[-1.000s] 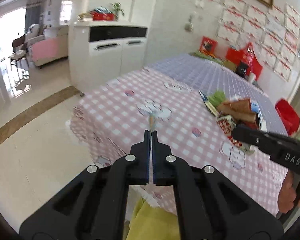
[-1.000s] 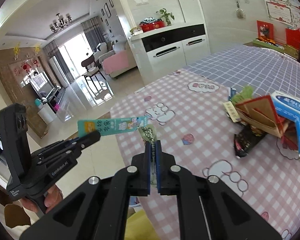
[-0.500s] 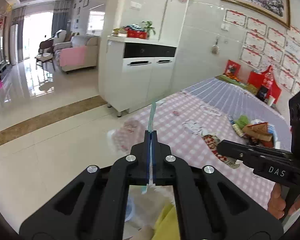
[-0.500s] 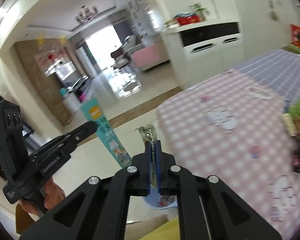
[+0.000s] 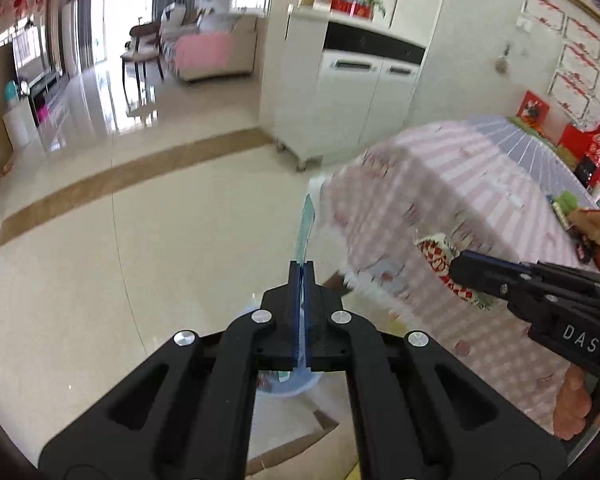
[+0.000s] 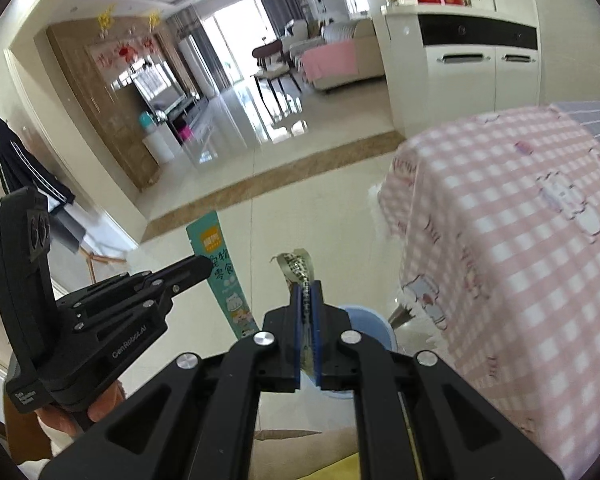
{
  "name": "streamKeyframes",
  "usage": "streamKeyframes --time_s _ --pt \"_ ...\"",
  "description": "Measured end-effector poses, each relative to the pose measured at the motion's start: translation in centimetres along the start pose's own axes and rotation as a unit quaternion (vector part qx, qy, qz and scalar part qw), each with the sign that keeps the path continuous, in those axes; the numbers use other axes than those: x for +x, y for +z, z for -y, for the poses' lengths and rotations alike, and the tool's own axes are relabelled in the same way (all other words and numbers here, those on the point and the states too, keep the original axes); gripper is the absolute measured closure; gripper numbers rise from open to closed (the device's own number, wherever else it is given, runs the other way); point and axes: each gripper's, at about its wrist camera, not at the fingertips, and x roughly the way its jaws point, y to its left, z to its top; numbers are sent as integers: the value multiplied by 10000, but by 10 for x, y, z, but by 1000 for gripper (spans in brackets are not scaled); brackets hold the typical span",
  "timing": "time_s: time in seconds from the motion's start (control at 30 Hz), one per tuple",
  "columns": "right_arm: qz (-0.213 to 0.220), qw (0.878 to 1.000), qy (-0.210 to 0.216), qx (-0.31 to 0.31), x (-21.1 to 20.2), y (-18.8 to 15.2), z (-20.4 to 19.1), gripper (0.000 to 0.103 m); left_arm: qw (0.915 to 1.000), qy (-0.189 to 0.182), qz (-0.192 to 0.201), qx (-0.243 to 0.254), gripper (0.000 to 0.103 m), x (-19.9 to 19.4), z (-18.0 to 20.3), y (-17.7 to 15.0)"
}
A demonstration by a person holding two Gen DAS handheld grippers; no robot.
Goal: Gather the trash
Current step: 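Carry both wrappers over the blue wastebasket beside the table, then open both grippers to drop the wrappers into the wastebasket, then move both tools back to the trash pile on the table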
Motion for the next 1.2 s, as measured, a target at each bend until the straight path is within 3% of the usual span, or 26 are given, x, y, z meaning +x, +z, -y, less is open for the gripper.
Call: streamKeyframes --time_s 0.17,0.23,0.27,0.33,0.4,0.77,0.83,0.87,0.9,0.97,1.2 --pt "-273 9995 -138 53 27 -4 7 98 9991 -95 -394 -131 102 28 -7 -12" --pt "-340 9992 -180 76 34 -6 10 98 9980 47 -618 -149 95 42 -10 -14" --pt "-361 9991 -220 78 37 -7 11 98 9972 190 -704 -155 88 46 -10 -15" --pt "-399 9989 -252 82 40 -8 13 98 9957 227 -873 -228 49 55 -14 -18" --pt "-438 9987 -231 93 43 -9 13 98 9957 107 -879 -280 49 55 -19 -23" --pt "-807 9967 -103 73 83 -9 -5 97 9953 380 -825 -328 49 41 -34 -27" --pt "-856 9963 33 -39 93 -7 -15 85 9948 449 -830 -377 49 36 -40 -29" --pt "-886 9959 104 -131 97 -7 -19 52 9946 473 -829 -396 49 36 -42 -30" --pt "-883 9958 121 -194 99 -6 -21 30 9942 544 -834 -418 49 34 -45 -31" --pt "-534 9984 -35 -152 95 -6 -22 28 9934 664 -811 -457 49 30 -52 -32" --pt "-597 9981 10 -137 91 -5 -15 28 9927 774 -737 -565 49 18 -63 -34"
